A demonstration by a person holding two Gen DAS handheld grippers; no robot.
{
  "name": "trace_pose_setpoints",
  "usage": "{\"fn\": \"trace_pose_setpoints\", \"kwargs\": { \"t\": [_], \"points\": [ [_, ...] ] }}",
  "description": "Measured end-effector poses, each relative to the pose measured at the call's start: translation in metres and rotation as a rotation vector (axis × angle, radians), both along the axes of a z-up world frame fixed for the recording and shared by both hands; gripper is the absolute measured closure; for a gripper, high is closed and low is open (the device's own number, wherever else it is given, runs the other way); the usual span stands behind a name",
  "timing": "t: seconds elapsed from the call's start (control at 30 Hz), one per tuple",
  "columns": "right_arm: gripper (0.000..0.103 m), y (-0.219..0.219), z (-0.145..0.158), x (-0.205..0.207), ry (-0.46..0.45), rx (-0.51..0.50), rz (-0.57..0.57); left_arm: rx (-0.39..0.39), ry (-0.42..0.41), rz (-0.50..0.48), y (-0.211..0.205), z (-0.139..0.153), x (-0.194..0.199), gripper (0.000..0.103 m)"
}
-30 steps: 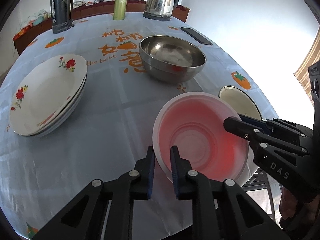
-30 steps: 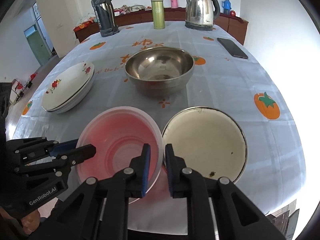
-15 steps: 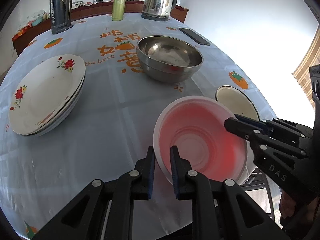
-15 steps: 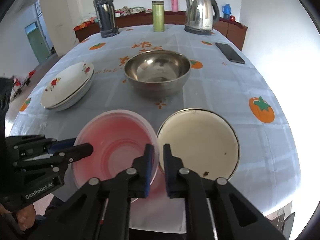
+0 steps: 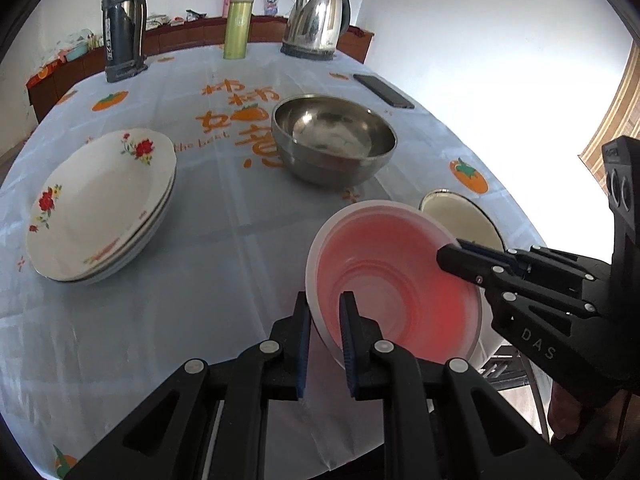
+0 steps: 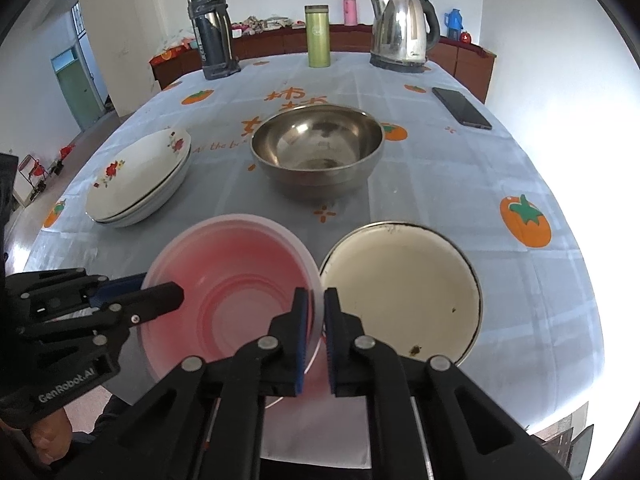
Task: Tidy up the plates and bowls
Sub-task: 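Lift the pink plastic bowl with both tools and carry it toward the steel bowl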
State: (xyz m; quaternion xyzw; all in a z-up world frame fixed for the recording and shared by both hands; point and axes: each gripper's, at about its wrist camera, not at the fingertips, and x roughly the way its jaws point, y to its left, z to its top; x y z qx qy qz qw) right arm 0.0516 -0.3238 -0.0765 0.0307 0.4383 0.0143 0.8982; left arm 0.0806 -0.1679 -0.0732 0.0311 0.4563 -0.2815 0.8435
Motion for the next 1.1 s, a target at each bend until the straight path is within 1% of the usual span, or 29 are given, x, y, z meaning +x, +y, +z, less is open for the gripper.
{"fn": "trace_pose_setpoints", "kwargs": {
  "t": [0.23, 0.37, 0.57, 0.8, 1.1],
  "points": [
    [0.095, 0.000, 0.009, 0.000, -0.015, 0.027, 0.006, 0.009, -0.075, 0.013, 0.003, 0.012, -0.003, 0.087],
    [0.095, 0.001, 0.013, 0.002, -0.022, 0.041, 0.012, 0.002, -0.091, 0.022, 0.005, 0.017, 0.001, 0.087],
    [0.095, 0.000, 0.021, 0.009, -0.040, 0.043, 0.019, 0.004, -0.140, 0.026, 0.003, 0.030, 0.006, 0.087],
    [0.095, -0.005, 0.033, 0.020, -0.070, 0.035, 0.017, 0.006, -0.152, 0.034, -0.004, 0.036, 0.019, 0.087],
    [0.095, -0.014, 0.048, 0.041, -0.103, 0.016, 0.010, -0.001, -0.187, 0.050, -0.017, 0.051, 0.037, 0.087]
  ]
}}
